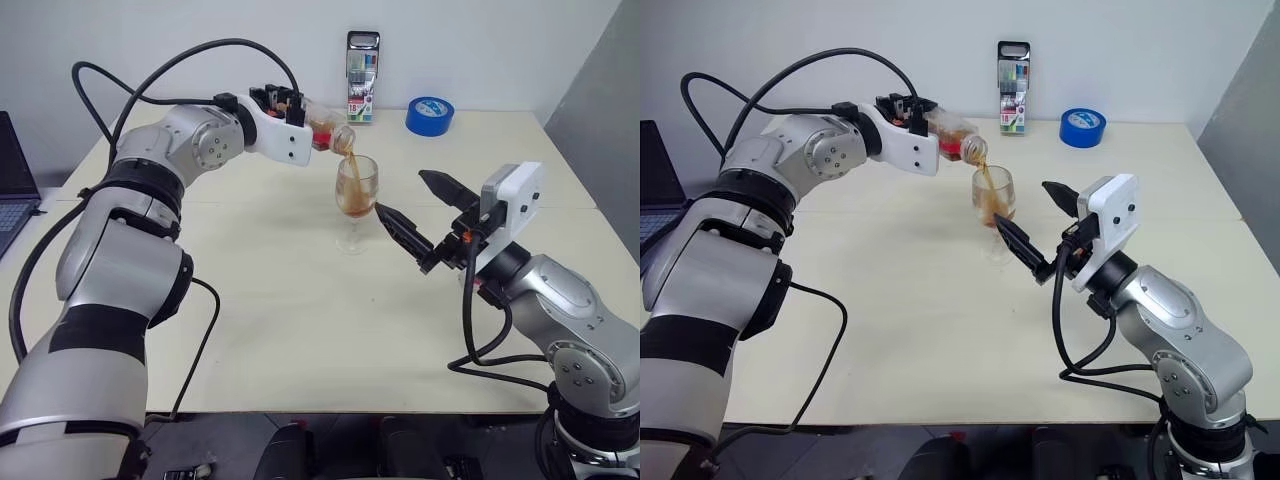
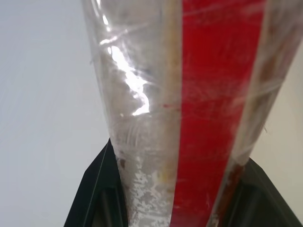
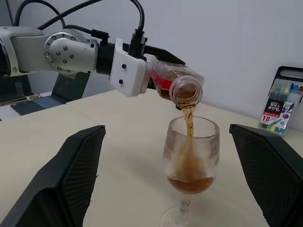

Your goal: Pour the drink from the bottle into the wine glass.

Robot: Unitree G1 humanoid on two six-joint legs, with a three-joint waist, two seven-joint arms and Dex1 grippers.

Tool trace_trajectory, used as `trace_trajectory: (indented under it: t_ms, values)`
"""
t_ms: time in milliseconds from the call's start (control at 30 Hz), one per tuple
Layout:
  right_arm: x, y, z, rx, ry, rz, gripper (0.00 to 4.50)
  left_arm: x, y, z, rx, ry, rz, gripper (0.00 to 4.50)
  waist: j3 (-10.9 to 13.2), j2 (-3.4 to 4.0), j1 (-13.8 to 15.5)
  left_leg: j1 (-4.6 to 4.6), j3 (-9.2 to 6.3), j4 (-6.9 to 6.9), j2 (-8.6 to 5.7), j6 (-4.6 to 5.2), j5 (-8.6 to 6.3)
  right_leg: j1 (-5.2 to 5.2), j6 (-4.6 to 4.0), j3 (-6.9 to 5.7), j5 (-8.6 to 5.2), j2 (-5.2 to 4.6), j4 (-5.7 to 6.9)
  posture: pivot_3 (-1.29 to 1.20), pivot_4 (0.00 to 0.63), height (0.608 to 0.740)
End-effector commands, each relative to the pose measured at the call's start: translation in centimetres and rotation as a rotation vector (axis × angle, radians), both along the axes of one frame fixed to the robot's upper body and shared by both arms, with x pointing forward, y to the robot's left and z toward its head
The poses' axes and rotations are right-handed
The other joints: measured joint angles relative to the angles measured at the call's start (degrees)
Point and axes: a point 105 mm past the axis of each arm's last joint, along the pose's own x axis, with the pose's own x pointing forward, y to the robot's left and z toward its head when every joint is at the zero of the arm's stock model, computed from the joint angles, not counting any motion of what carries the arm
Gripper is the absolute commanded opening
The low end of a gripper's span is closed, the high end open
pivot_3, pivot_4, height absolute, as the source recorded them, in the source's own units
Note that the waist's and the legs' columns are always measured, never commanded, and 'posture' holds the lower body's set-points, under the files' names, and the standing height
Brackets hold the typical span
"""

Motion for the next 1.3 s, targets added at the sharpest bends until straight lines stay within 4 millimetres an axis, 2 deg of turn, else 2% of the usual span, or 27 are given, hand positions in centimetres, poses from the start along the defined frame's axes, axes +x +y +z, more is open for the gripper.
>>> trace_trajectory:
  t_ms: [33,700,1067,1233,1300]
  values:
    - [-0.6,0.0,1.1,-0.002,-0.065,-0.002,4.5,-0.3,-0.1,2.7,-0.014,-0.079,-0.007,1.75,0.0,0.0,0.0,0.0,0.0,0.0,0.0,0.0,0.0,0.0,0.0,0.0,0.0,0.0,0.0,0.0,0.15,0.74]
    - [-0.5,-0.1,1.1,-0.007,-0.062,-0.008,4.5,-0.2,-0.2,2.7,-0.001,-0.085,0.0,1.75,0.0,0.0,0.0,0.0,0.01,0.01,0.0,-0.13,0.07,-0.01,0.0,0.01,0.0,0.0,0.01,0.0,0.15,0.74]
    - [-0.5,-0.1,0.7,-0.015,-0.048,-0.007,4.5,-0.4,-0.3,3.0,-0.255,0.047,-0.031,1.75,0.0,0.0,-0.01,0.0,0.02,0.02,0.0,-0.13,0.07,-0.01,0.0,0.02,0.0,0.0,0.03,0.0,0.15,0.74]
    - [-0.5,0.1,0.6,-0.014,-0.04,0.009,4.5,-1.1,-0.9,3.8,-0.487,0.161,-0.126,1.75,0.0,0.0,-0.02,0.0,0.02,0.04,0.0,-0.13,0.08,-0.01,0.0,0.02,0.0,0.0,0.04,0.0,0.15,0.74]
    - [-0.5,0.2,0.4,-0.016,-0.035,0.023,4.5,-1.3,-1.0,4.4,-0.681,0.242,-0.185,1.75,0.0,0.0,-0.02,0.0,0.02,0.05,0.0,-0.14,0.08,-0.01,0.0,0.02,0.0,0.0,0.04,0.0,0.15,0.74]
